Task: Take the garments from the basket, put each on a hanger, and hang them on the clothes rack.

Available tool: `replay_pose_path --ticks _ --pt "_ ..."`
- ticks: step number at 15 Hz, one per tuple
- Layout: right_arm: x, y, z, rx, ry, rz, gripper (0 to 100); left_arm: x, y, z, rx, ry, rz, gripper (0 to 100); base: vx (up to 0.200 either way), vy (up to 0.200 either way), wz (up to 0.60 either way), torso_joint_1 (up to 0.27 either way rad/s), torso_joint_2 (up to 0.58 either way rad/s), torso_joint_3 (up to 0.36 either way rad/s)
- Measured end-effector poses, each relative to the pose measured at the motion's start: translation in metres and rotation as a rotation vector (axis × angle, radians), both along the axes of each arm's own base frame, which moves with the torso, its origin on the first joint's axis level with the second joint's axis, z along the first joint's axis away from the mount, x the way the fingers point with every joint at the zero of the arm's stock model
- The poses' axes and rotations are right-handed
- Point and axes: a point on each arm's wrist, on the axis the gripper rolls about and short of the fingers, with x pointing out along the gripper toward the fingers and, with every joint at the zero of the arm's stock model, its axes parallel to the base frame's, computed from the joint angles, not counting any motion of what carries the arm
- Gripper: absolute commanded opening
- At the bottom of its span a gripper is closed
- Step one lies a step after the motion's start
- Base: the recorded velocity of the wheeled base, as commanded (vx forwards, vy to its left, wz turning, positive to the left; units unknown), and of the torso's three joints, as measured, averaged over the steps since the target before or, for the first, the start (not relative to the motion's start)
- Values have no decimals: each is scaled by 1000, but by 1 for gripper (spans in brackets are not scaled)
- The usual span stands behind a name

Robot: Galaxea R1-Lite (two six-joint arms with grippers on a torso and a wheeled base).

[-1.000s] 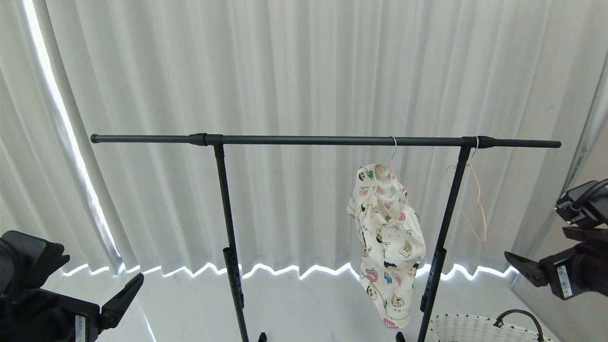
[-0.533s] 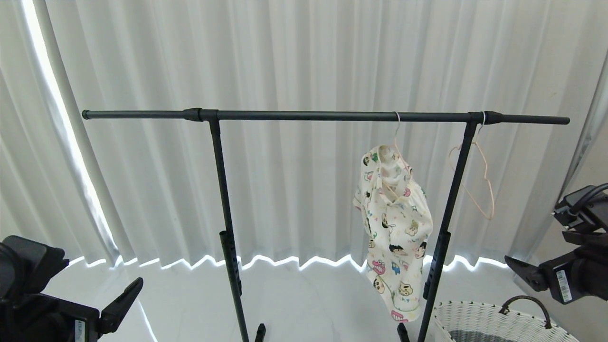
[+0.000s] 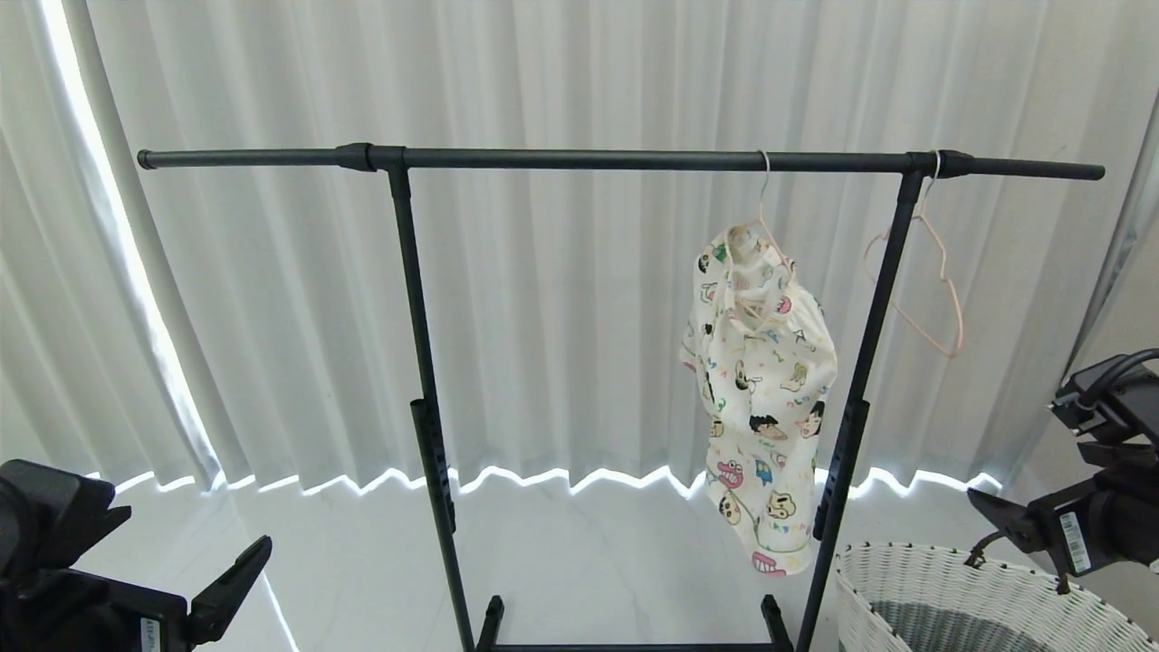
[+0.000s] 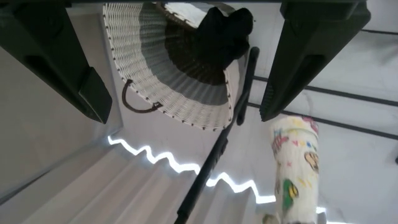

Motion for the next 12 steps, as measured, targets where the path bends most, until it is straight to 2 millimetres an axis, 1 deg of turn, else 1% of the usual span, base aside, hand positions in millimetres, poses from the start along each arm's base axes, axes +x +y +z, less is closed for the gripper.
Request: replay_pose_path --ticks 5,7,9,12 --pt "5 -9 -6 -11 29 -63 100 -9 2 -8 41 5 -14 100 0 0 0 -166 457 287" --pt "7 -12 -8 -26 38 -75 100 -13 3 -14 63 25 -19 100 0 0 0 -61 176 107" --pt "8 -16 -9 -49 44 -90 100 -18 3 -18 131 30 -46 100 0 0 0 -13 38 25" --pt "7 -19 -12 -60 55 -100 100 -21 4 -18 145 18 -52 100 0 0 0 0 0 0"
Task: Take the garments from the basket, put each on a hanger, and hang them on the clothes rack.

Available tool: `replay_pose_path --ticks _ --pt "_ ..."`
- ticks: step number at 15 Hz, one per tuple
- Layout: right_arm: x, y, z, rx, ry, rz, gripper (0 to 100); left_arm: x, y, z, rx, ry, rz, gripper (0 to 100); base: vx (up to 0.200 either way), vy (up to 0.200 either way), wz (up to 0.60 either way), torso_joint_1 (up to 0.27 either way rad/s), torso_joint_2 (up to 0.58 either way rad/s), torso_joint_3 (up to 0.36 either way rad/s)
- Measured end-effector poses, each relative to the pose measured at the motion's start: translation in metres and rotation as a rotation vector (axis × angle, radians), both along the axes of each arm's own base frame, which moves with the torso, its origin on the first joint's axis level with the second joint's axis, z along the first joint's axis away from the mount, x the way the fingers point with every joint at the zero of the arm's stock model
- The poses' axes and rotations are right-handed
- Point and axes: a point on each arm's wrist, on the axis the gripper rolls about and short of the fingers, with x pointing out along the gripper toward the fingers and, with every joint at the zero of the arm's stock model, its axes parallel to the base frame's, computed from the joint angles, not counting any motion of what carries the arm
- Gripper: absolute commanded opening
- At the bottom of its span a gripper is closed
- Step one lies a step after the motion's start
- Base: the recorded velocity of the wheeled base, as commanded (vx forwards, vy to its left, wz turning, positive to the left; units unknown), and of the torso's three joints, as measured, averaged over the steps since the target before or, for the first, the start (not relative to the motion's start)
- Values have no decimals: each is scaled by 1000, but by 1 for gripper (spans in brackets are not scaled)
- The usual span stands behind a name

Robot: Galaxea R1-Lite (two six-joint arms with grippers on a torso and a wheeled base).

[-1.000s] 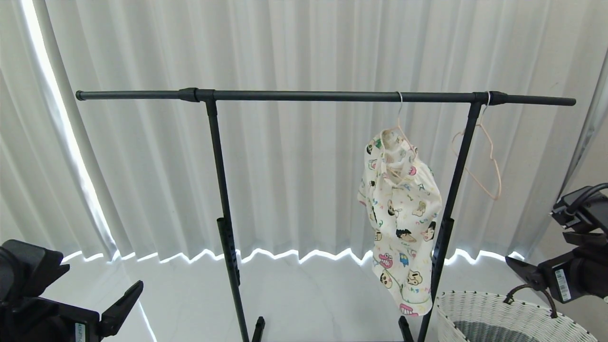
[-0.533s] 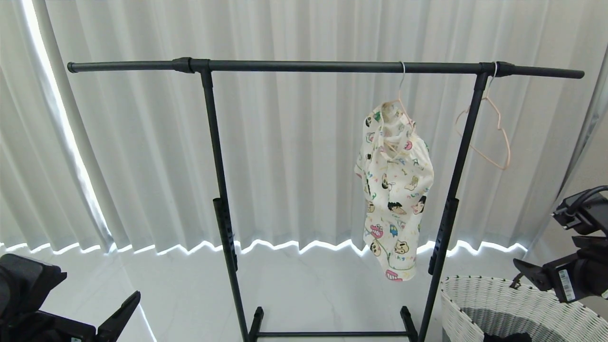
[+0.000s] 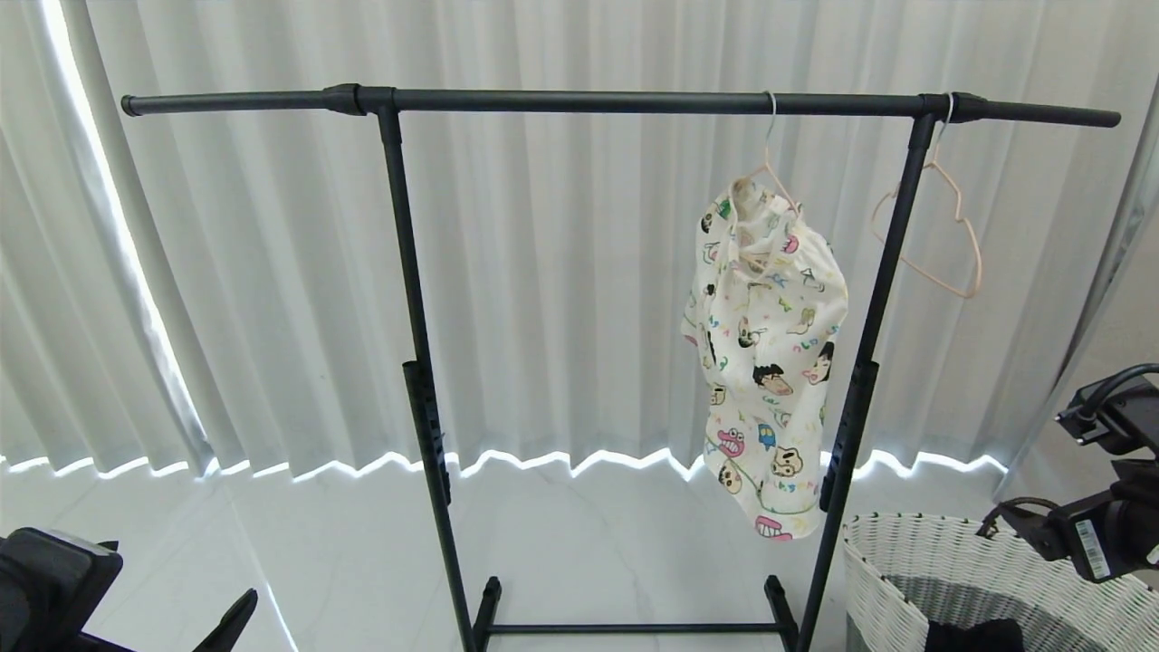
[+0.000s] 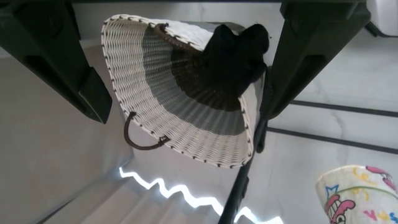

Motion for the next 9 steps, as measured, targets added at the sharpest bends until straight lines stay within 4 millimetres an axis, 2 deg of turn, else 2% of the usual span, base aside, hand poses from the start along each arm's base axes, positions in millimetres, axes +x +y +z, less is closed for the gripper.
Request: replay_pose_path --ticks 3,8,9 --pt "0 0 0 -1 1 -1 100 -2 0 0 -9 -11 1 100 0 0 0 0 0 0" --pt "0 0 0 -11 1 5 100 -6 1 -1 -9 -22 -1 100 -200 0 0 3 5 3" --pt "0 0 0 -11 1 6 100 -6 1 -1 -9 -23 -1 100 0 0 0 0 0 0"
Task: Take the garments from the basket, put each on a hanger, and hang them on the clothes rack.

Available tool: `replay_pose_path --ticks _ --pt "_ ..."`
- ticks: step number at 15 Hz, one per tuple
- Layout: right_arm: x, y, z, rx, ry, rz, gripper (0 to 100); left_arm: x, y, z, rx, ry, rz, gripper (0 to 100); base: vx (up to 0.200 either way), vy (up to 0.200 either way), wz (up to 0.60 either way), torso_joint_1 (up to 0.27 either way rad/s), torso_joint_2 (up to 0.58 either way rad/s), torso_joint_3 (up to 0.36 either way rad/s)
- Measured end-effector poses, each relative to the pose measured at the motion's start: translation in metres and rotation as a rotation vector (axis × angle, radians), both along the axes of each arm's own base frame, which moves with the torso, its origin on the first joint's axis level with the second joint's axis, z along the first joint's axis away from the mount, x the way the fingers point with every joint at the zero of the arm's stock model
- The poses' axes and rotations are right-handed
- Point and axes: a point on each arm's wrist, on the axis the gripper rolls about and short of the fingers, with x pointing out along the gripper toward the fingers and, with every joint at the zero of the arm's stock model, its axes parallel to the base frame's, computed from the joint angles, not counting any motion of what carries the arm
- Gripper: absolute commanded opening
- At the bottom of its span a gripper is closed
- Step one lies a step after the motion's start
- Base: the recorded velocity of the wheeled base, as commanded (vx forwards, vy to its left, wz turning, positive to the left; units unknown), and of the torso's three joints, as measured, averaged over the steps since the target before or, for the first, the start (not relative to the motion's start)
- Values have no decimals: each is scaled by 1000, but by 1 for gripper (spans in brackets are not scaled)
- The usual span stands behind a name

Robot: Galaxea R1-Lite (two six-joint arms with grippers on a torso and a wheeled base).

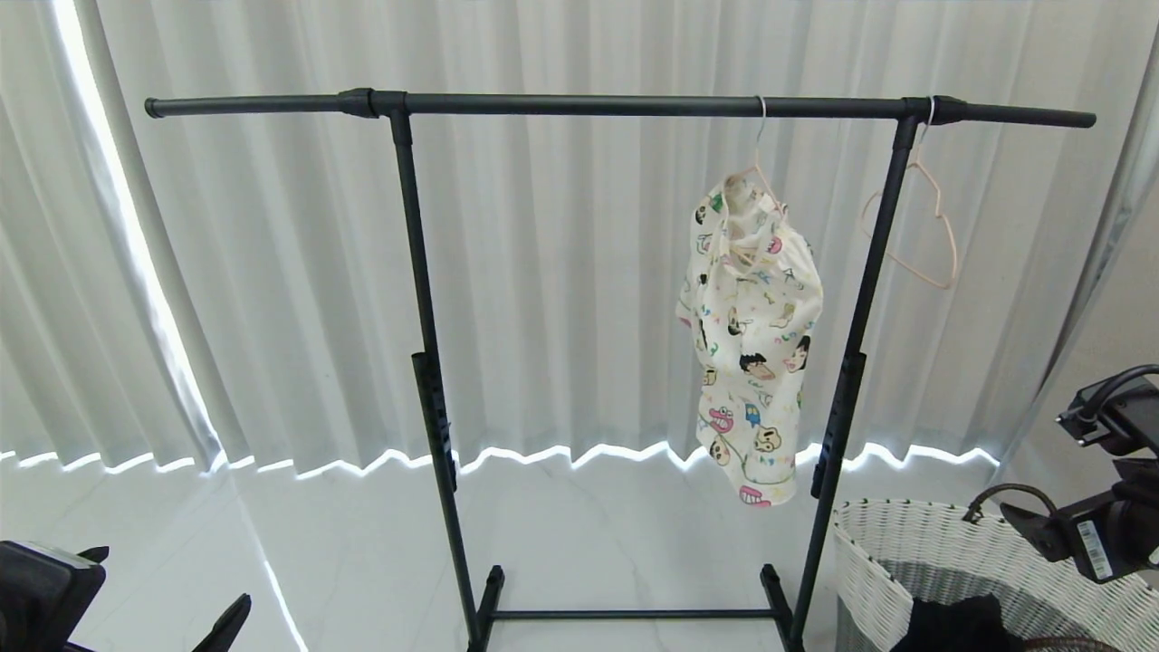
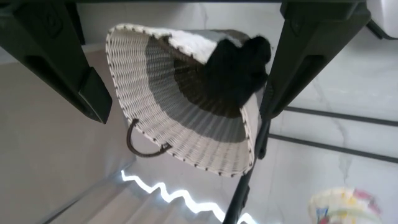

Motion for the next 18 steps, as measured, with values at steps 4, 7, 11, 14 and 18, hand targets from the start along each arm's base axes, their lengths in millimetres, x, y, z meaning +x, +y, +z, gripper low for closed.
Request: replay_pose_path --ticks 4,7,11,14,18 --pt "0 0 0 0 1 0 100 0 0 0 -5 0 0 100 0 0 0 0 0 0" --pt "0 0 0 -1 2 0 100 0 0 0 -15 -3 5 100 0 -67 0 1 1 1" --pt "0 0 -1 -1 3 0 100 0 0 1 -17 -7 5 100 0 -200 0 5 4 1" --pt "0 0 0 -1 2 0 100 1 0 3 -19 -14 5 100 0 -67 0 -2 1 4" --pt "1 0 -1 -3 6 2 100 1 0 4 -22 -17 4 100 0 0 0 0 0 0"
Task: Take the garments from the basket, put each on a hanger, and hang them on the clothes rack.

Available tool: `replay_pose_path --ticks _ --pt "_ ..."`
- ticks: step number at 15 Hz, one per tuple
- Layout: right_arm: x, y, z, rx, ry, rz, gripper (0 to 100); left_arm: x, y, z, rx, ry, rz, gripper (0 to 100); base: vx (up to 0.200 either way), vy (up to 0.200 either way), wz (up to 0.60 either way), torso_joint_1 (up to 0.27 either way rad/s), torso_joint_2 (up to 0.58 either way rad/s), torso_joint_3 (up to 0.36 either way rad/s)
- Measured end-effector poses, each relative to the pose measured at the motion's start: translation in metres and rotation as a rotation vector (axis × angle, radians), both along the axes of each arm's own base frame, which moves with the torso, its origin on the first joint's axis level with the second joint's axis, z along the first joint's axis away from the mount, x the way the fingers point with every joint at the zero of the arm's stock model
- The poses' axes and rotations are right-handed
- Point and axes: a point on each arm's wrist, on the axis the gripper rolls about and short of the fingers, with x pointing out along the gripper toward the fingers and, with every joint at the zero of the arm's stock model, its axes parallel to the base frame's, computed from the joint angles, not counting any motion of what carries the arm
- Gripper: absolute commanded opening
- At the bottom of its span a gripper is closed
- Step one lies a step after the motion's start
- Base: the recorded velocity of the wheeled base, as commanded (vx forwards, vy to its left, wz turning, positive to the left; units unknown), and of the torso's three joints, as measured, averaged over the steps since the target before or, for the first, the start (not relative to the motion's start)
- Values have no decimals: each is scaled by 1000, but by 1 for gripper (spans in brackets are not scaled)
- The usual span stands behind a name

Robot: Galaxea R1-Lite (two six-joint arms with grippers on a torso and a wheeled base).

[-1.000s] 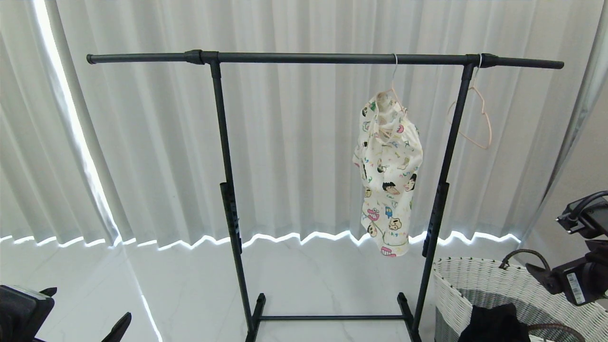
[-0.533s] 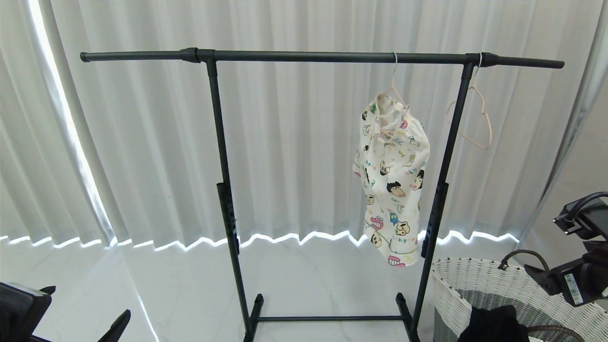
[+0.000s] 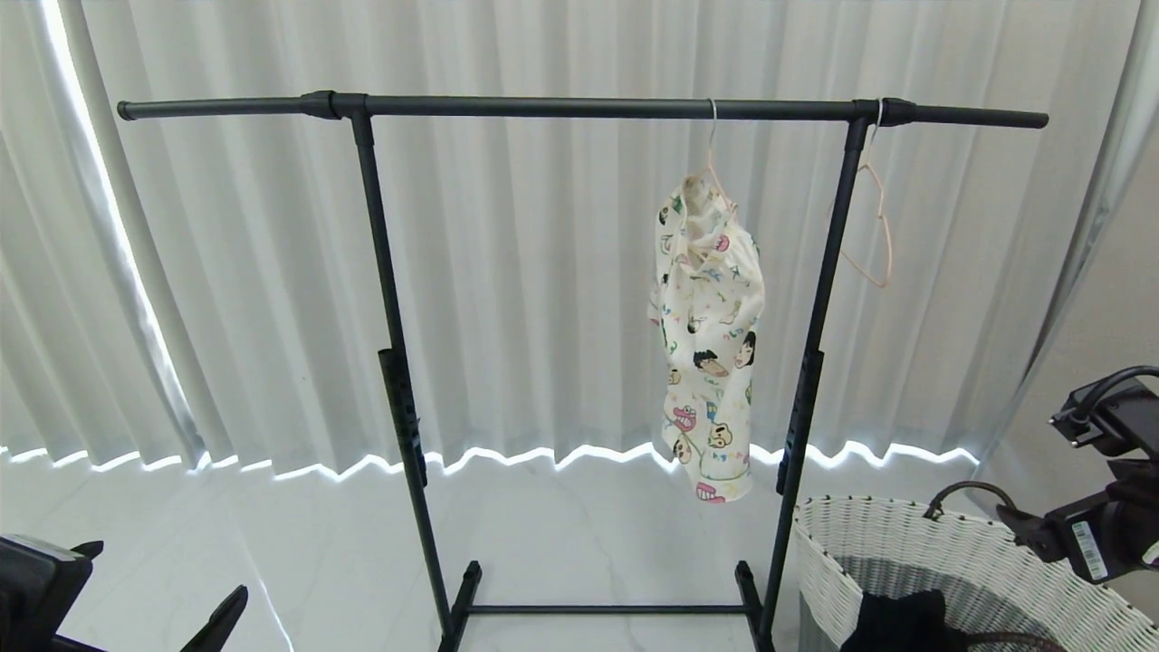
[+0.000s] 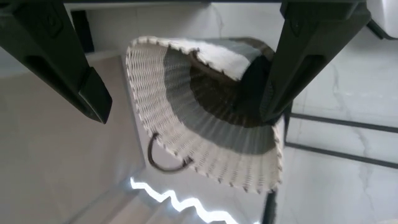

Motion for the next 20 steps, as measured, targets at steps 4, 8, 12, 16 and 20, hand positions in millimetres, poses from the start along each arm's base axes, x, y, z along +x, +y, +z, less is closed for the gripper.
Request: replay_pose_path --ticks 4,8,12,16,20 --pt "3 1 2 6 -27 -2 100 3 -1 5 -3 -7 0 100 0 0 0 0 0 0" --pt "5 1 -2 -26 -10 15 100 9 -2 10 -8 -11 2 100 0 0 0 -63 217 148" --pt "7 1 -21 -59 79 17 100 14 -2 11 -4 5 2 100 0 0 0 -24 86 65" --pt "18 -1 -45 -38 211 91 100 26 -7 16 -2 27 -17 100 0 0 0 0 0 0" --pt "26 -2 -70 -122 355 174 100 41 -18 16 -57 80 -62 100 0 0 0 0 0 0"
